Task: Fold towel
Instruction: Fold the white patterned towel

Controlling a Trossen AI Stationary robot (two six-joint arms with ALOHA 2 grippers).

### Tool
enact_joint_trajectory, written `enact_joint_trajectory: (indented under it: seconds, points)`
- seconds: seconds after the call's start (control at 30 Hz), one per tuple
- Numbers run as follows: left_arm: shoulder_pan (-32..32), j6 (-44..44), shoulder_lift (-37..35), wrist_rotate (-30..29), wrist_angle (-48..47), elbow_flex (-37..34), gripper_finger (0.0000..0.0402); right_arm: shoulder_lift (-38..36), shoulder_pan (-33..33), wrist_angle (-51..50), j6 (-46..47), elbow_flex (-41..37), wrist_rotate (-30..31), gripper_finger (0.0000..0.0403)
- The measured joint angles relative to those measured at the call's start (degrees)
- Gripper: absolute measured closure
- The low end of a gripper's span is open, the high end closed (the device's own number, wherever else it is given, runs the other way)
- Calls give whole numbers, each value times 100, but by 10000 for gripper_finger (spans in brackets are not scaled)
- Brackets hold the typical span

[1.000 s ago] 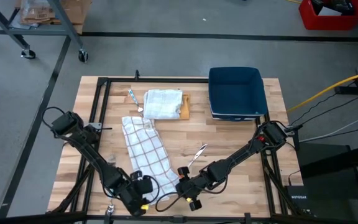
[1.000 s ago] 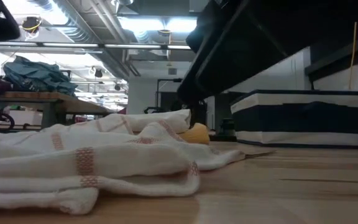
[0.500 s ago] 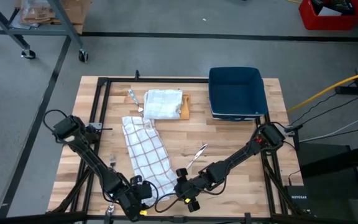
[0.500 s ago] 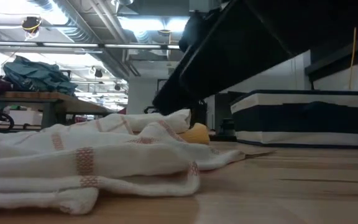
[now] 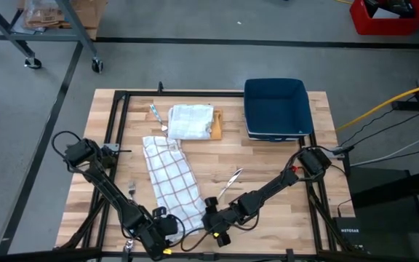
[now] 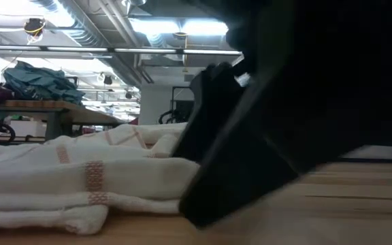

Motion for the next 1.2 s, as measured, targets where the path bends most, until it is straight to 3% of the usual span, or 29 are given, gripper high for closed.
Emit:
enact_joint_trajectory:
  seconds: [0.3,0.5,0.63,0.83,0.9,1.0,1.2]
  points:
    - [13,-81,402,22,332,4,210,27,-35,62,286,4,-71,151]
    - [10,-280,564,-33,328,24,215,27,-34,76,335,4,-176,209]
    - [12,-514,577,-52,272,23,254,27,-35,78,335,4,-306,276]
    - [-21,-1111,588,-48,272,13,365,27,-24,96,334,4,-611,389]
    - [-43,-1321,550,-48,281,11,390,27,-22,106,398,4,-738,386]
    - [-98,-1406,466,-50,292,4,388,27,14,164,764,4,-830,377]
    - [-200,-1403,370,5,261,223,396,19,106,-6,1153,326,-1053,395]
